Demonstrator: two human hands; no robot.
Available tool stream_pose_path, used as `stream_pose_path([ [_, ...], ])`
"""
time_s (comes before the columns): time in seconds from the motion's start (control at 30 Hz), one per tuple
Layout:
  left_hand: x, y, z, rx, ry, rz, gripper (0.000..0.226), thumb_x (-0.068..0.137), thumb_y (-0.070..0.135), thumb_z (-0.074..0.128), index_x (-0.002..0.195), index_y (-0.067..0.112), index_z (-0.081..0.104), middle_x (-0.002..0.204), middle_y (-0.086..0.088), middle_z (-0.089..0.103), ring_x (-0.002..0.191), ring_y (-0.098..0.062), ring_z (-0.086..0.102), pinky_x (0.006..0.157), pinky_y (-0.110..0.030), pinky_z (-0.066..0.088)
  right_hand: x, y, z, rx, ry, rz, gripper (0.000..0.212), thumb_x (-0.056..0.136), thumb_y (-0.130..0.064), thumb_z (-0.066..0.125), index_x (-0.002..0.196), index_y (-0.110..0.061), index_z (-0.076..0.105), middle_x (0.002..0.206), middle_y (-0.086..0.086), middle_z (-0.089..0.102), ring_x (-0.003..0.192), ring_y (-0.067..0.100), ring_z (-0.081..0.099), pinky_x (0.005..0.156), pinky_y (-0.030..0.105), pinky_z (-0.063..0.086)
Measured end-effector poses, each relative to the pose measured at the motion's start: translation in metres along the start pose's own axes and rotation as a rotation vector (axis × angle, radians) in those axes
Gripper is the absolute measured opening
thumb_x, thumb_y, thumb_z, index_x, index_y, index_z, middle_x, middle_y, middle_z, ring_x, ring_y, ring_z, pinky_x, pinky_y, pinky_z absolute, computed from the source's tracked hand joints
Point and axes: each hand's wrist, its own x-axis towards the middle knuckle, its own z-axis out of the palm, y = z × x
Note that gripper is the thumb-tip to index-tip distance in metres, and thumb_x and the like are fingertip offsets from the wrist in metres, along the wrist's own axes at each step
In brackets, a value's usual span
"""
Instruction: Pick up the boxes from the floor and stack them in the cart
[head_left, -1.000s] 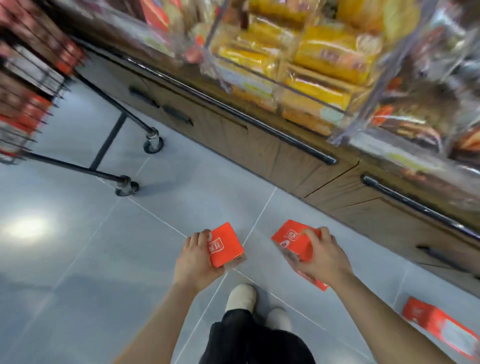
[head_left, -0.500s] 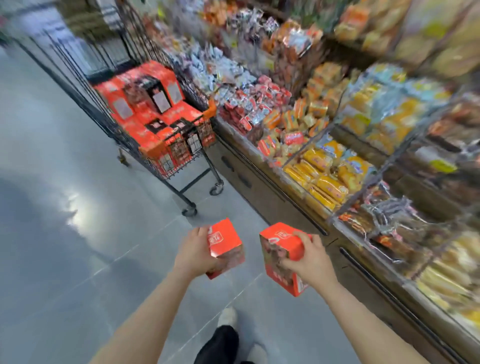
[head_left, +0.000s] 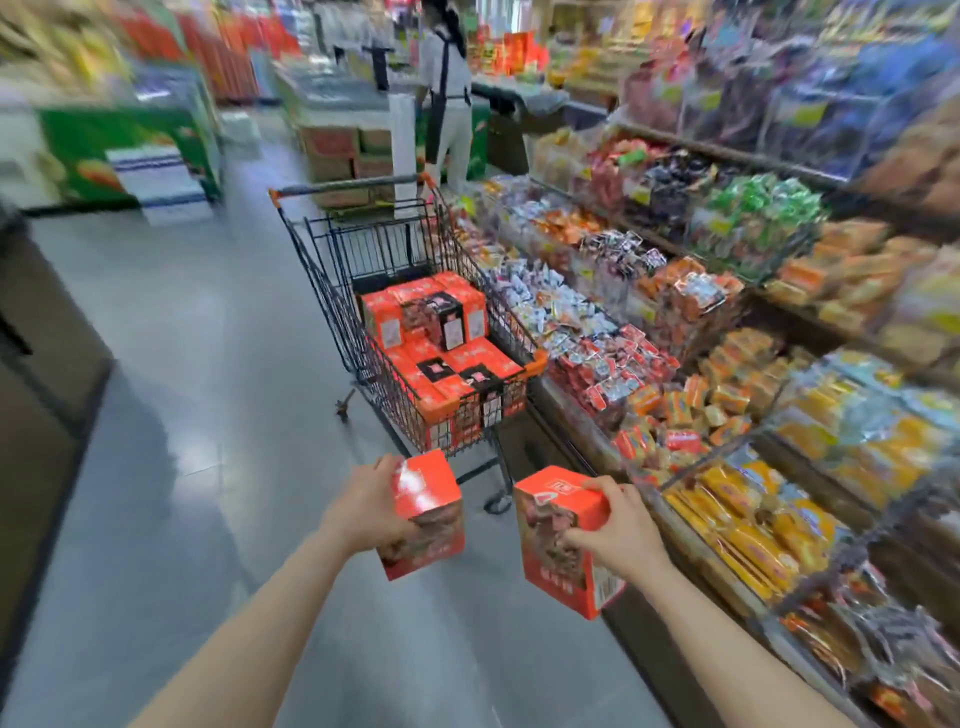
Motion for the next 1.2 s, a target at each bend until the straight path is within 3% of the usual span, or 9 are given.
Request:
stream_pose_path([
  [0.2,0.046,-0.08,-0.075,0.028,0.038,0.056,0.091,0.045,0.042,0.073,0.129,0.016,0.048,0.116,-0.004,0.055,0.108,-0.022,0.051,0.085,-0.026,0.042,0.053,-0.093,0.04,0.045,0.045,-0.047,0.068,0.054,-0.047,0.073,0.116,-0.037,0.046,0.111,-0.004,0.041,0.096,0.018,0.052,0.079,0.034,0.044],
  [0.33,0.075,-0.127,-0.117,0.035,0.012,0.034,0.093,0.051,0.038,0.074,0.136,0.016,0.04,0.123,-0.004,0.049,0.114,-0.022,0.047,0.088,-0.026,0.04,0.087,-0.147,0.063,0.063,0.066,-0.06,0.064,0.061,-0.042,0.078,0.116,-0.036,0.045,0.111,-0.005,0.041,0.094,0.015,0.05,0.076,0.032,0.041],
  [0.53,0.119,-0.186,-0.154,-0.02,0.066,-0.009,0.094,0.049,0.037,0.08,0.133,0.017,0.043,0.121,-0.002,0.052,0.111,-0.02,0.048,0.087,-0.025,0.04,0.147,-0.203,0.085,0.075,0.068,-0.092,0.068,0.06,-0.041,0.081,0.119,-0.036,0.047,0.112,-0.004,0.042,0.096,0.014,0.048,0.075,0.029,0.038],
  [0.73,0.179,-0.229,-0.165,-0.106,0.058,-0.073,0.096,0.049,0.038,0.08,0.135,0.02,0.04,0.118,0.003,0.048,0.11,-0.016,0.047,0.088,-0.027,0.042,0.231,-0.235,0.108,0.091,0.077,-0.117,0.071,0.058,-0.04,0.084,0.12,-0.034,0.05,0.112,-0.004,0.044,0.101,0.014,0.047,0.081,0.029,0.038],
  [1.03,0.351,-0.236,-0.21,-0.127,0.034,0.021,0.093,0.05,0.037,0.082,0.132,0.018,0.041,0.115,0.003,0.047,0.112,-0.019,0.047,0.09,-0.028,0.043,0.382,-0.257,0.129,0.12,0.07,-0.09,0.066,0.063,-0.036,0.084,0.113,-0.036,0.04,0.112,-0.003,0.04,0.1,0.015,0.045,0.08,0.027,0.036],
  [1.2,0.454,-0.213,-0.241,-0.108,0.113,0.158,0.101,0.044,0.044,0.08,0.133,0.014,0.043,0.121,-0.003,0.049,0.112,-0.021,0.048,0.094,-0.031,0.042,0.451,-0.256,0.121,0.107,0.107,-0.048,0.062,0.059,-0.03,0.083,0.109,-0.029,0.047,0.112,0.001,0.047,0.093,0.013,0.049,0.07,0.024,0.037],
])
